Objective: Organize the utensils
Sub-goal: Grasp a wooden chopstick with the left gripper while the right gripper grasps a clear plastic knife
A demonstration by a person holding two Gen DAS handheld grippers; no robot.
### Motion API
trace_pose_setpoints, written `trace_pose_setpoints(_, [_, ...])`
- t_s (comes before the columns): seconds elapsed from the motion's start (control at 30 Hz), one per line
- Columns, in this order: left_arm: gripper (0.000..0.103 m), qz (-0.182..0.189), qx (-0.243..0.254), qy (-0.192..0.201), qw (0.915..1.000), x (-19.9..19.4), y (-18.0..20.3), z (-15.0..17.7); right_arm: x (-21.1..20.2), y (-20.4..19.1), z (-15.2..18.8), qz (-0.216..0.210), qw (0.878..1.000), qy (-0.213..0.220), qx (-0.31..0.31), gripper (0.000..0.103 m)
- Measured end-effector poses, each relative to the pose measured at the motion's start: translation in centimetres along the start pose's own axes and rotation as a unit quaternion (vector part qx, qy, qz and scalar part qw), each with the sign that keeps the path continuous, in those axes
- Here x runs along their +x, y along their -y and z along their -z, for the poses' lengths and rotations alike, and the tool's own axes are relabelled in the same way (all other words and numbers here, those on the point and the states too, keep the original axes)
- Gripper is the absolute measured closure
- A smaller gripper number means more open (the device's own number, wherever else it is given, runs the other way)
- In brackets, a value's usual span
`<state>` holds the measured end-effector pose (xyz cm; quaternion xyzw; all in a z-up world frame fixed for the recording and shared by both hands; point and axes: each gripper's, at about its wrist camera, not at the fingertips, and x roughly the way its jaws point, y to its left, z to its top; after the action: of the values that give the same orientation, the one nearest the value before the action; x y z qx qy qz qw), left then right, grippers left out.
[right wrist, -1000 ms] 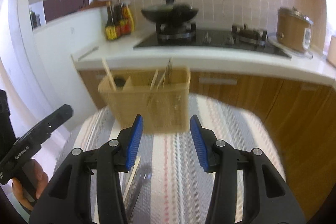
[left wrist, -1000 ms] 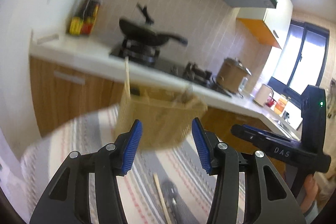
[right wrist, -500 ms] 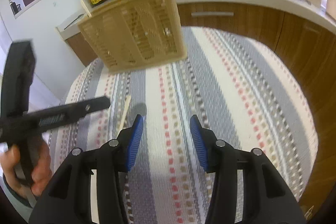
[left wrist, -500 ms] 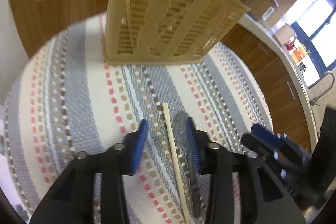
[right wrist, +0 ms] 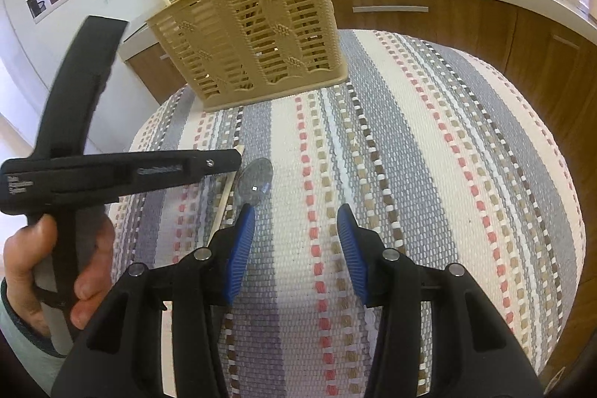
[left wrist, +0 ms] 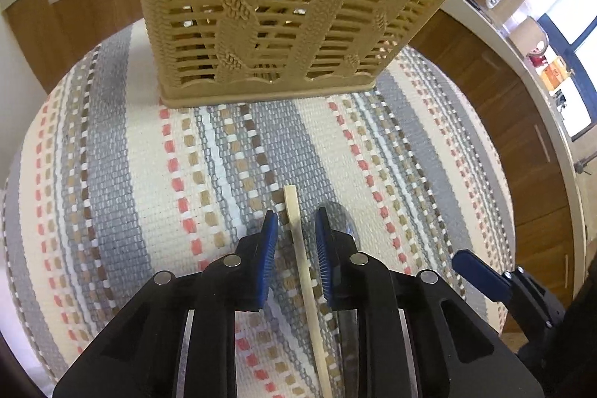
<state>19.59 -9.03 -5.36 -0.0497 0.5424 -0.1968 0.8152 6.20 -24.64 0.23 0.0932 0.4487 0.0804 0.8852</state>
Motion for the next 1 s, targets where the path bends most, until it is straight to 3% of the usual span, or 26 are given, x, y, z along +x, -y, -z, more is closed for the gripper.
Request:
trace_pose_setpoints(0.1, [0.085, -0.006, 0.000, 0.009, 0.9999, 0.4, 0.4, -0.4, 0.0, 0.0, 0.0, -0.003, 1.000, -0.003, -0.002, 0.061])
trace_pose_setpoints(0.17, [0.101, -0.012, -0.003, 0.015, 0.9998, 0.7, 0.6, -0.3, 0.1, 0.0, 0.1, -0.006, 1.000, -0.010, -0.004, 0.061])
trace_pose_setpoints(0.33, [0.103, 0.014, -0.020, 0.018, 0.9995, 0.7, -0.8, -0.1, 0.9, -0.4, -0.1, -0.027, 0.999, -0.042, -0.005, 0.060])
trace_pose_setpoints(0.5, [0.103, 0.024, -0.043, 0.009, 0.9987, -0.2, -3.4, 0.5, 4.4, -1.6, -1.1, -0.054, 0.990, -0.129, 0.002, 0.063])
trace_pose_setpoints(0.57, [0.103, 0.027, -0.040, 0.006, 0.9988, -0.6, -4.1, 0.6, 4.8, -2.7, -2.4, -0.023, 0.990, -0.136, -0.023, 0.073])
trace_pose_setpoints(0.67, [0.103, 0.058, -0.044, 0.005, 0.9973, -1.5, -4.9, 0.7, 5.2, -3.5, -4.2, -0.004, 0.987, -0.159, -0.024, 0.073])
trace_pose_setpoints(0.77, [0.101, 0.105, -0.057, -0.005, 0.9929, -1.3, -4.7, 0.0, 4.9, -4.2, -4.5, -0.023, 0.986, -0.161, -0.023, 0.073])
trace_pose_setpoints(0.83, [0.100, 0.103, -0.051, -0.005, 0.9934, -0.9, -4.1, -0.4, 4.9, -4.9, -4.1, -0.012, 0.988, -0.153, -0.031, 0.073])
trace_pose_setpoints(0.93, [0.100, 0.102, -0.051, -0.007, 0.9934, -0.3, -3.8, -0.6, 5.9, -5.2, -3.1, 0.002, 0.987, -0.158, -0.030, 0.085])
trace_pose_setpoints(1.0, [0.099, 0.106, -0.053, -0.008, 0.9929, 0.2, -3.4, -0.6, 6.4, -5.2, -2.7, 0.003, 0.987, -0.161, -0.029, 0.085])
